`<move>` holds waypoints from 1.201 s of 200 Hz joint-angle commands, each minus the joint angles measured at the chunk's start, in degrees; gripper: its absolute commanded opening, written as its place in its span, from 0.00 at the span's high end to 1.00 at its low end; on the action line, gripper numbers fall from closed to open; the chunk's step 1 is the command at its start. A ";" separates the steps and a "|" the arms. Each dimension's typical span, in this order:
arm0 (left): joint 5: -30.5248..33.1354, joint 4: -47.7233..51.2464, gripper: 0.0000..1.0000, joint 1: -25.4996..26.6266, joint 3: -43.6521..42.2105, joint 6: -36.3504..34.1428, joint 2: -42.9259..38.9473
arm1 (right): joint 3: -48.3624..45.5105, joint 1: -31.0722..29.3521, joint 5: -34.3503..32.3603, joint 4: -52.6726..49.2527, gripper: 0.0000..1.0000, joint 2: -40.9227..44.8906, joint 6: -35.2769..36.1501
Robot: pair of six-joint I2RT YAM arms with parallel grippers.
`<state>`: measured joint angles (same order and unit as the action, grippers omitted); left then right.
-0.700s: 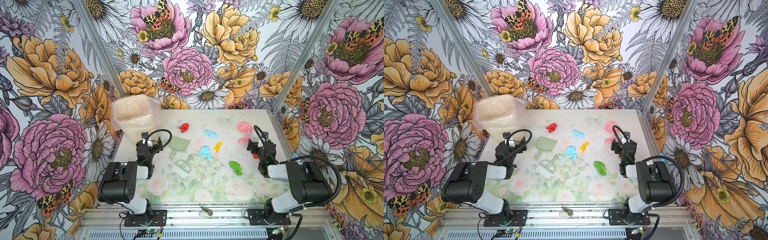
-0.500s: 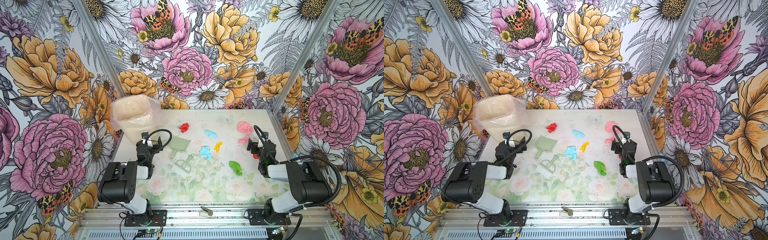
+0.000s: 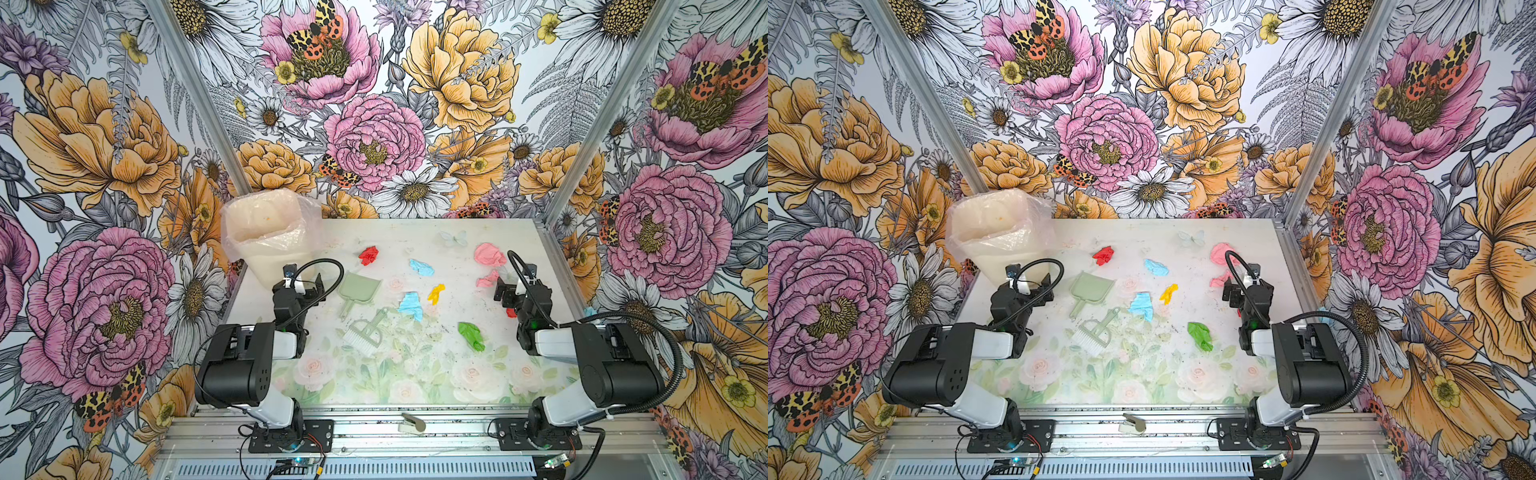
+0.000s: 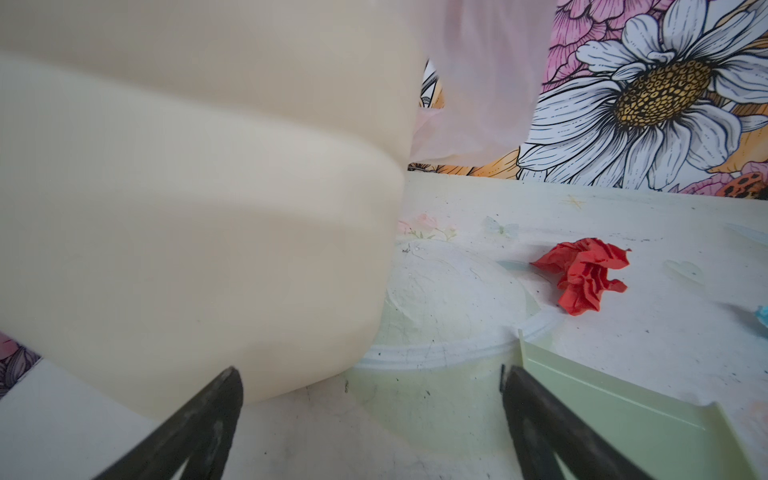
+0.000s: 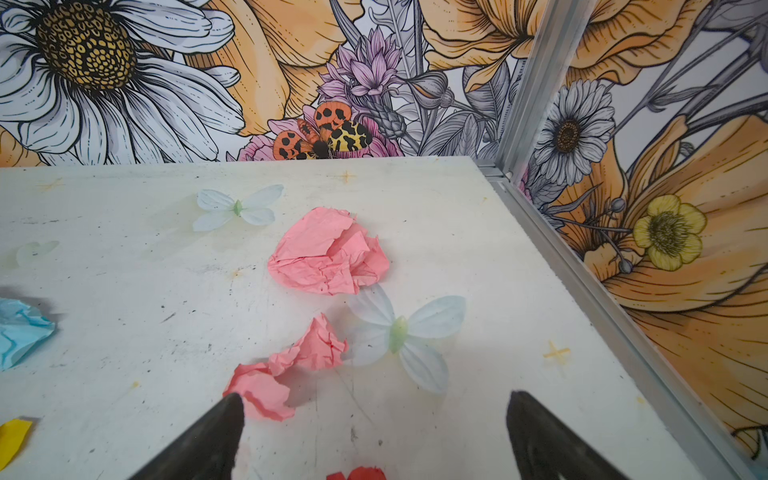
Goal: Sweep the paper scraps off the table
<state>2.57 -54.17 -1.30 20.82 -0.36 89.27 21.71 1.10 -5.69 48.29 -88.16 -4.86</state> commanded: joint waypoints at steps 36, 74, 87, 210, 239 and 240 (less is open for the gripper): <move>0.71 0.02 0.01 0.09 0.80 0.36 -0.25 | 1.10 -0.01 0.16 0.66 0.00 0.01 0.28; 1.07 0.01 0.01 0.33 0.80 0.23 -0.26 | 1.12 0.03 0.16 0.66 0.00 0.01 0.27; 1.47 -0.14 0.01 0.50 0.77 0.13 -0.24 | 1.15 0.03 0.16 0.58 0.00 0.01 0.21; 3.65 -2.62 0.01 2.26 -0.60 -1.48 -0.26 | 1.09 -0.07 0.07 0.63 0.00 0.09 0.28; 2.98 -3.48 0.03 2.57 -0.98 -2.10 -0.32 | 0.79 -0.21 -0.01 1.18 0.02 0.21 0.40; 2.97 -3.48 0.03 2.60 -1.01 -2.05 -0.32 | 0.83 -0.22 -0.06 1.14 0.02 0.20 0.43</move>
<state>5.15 -55.11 0.64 20.69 -1.02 89.27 21.71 1.10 -5.72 48.29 -88.16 -4.84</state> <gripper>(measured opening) 0.972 0.995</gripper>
